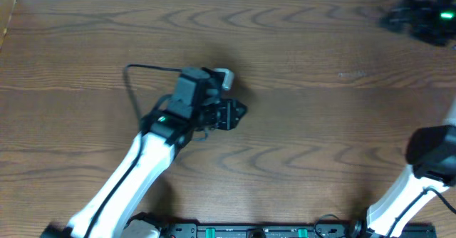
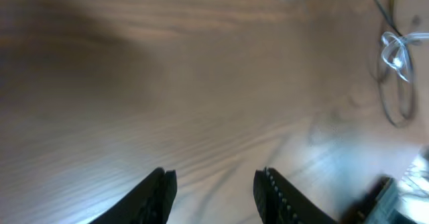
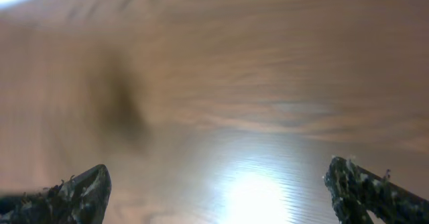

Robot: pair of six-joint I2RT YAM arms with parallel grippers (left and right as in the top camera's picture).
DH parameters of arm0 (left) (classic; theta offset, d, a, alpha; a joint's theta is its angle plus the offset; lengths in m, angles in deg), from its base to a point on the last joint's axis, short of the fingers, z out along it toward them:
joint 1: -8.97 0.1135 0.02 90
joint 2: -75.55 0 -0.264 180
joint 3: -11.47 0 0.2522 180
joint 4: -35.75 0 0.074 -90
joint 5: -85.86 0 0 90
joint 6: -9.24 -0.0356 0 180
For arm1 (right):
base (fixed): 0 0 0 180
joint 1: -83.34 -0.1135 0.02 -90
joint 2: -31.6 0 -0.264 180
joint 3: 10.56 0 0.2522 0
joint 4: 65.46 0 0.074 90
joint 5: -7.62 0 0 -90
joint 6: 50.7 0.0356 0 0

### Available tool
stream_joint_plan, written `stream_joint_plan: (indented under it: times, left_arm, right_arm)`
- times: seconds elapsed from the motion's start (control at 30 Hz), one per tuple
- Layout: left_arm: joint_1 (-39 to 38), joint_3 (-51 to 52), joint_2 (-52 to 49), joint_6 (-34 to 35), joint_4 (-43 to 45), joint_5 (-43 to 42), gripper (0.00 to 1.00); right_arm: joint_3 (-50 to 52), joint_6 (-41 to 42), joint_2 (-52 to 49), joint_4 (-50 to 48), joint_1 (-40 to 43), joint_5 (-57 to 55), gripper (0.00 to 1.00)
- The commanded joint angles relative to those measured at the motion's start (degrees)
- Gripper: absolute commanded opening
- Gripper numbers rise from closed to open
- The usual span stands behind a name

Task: Untangle cables

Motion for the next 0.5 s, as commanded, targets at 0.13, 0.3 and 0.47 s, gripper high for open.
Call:
stream_joint_plan:
  times: [0.13,0.3,0.47]
  left_arm:
    - [2.49,-1.51,23.26,-2.21,-13.62,18.1,0.43]
    - [2.49,-1.51,35.19,-0.81,-20.98,22.62,0.43]
    - [2.49,-1.51,44.65,0.83,-27.28,25.88,0.45]
  right_arm:
    - [0.07,-1.88,3.61,-0.85,-18.95,-2.84,0.99]
    - [0.07,1.7,8.72,-0.22,-28.33,-11.19,0.99]
    - [0.07,3.63,15.23,6.95,-34.97,-15.93,0.99]
